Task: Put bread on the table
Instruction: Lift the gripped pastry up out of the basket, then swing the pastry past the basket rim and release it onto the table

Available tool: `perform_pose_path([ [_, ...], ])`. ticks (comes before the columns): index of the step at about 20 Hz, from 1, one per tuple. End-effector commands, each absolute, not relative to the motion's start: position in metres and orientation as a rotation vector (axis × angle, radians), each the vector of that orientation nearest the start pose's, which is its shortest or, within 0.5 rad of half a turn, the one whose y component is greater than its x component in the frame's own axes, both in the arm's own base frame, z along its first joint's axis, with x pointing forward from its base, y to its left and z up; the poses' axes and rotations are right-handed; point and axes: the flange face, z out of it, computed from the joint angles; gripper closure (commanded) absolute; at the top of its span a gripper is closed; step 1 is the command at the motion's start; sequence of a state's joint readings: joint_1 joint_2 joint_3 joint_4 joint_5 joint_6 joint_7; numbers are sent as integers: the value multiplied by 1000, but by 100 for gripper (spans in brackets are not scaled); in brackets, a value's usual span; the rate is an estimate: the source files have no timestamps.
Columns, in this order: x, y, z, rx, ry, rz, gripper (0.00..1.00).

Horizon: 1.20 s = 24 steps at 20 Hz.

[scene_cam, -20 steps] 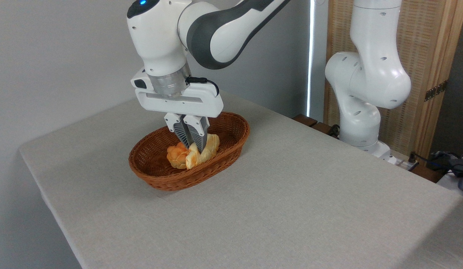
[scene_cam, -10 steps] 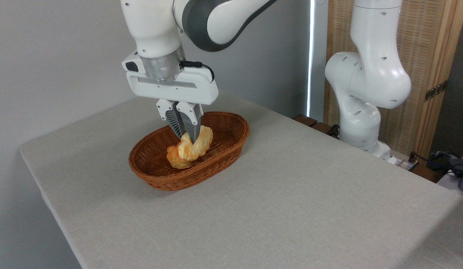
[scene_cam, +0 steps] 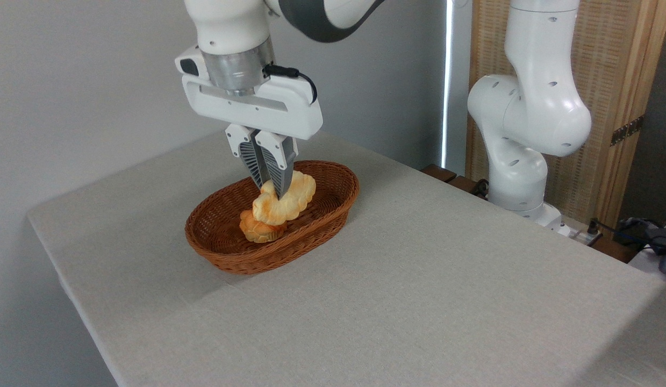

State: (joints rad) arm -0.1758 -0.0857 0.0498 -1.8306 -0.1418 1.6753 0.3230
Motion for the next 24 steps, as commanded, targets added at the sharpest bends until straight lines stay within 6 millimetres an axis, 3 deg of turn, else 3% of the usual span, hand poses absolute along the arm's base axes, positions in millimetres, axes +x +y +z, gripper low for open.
perform_pose_path([
  [1,521,-61,572,-3171,868,75,81],
  [7,519,-51,578,-3023,1304,19,78],
  [12,520,-47,576,-2985,1395,13,74],
  [13,520,-47,576,-2984,1398,16,70],
  [15,520,-47,576,-2981,1405,17,52],
  [16,520,-47,576,-2974,1421,16,38],
  [17,520,-46,575,-2965,1434,19,14],
  [18,520,-45,575,-2950,1436,27,0],
  [24,521,-47,573,-2939,1440,38,0],
])
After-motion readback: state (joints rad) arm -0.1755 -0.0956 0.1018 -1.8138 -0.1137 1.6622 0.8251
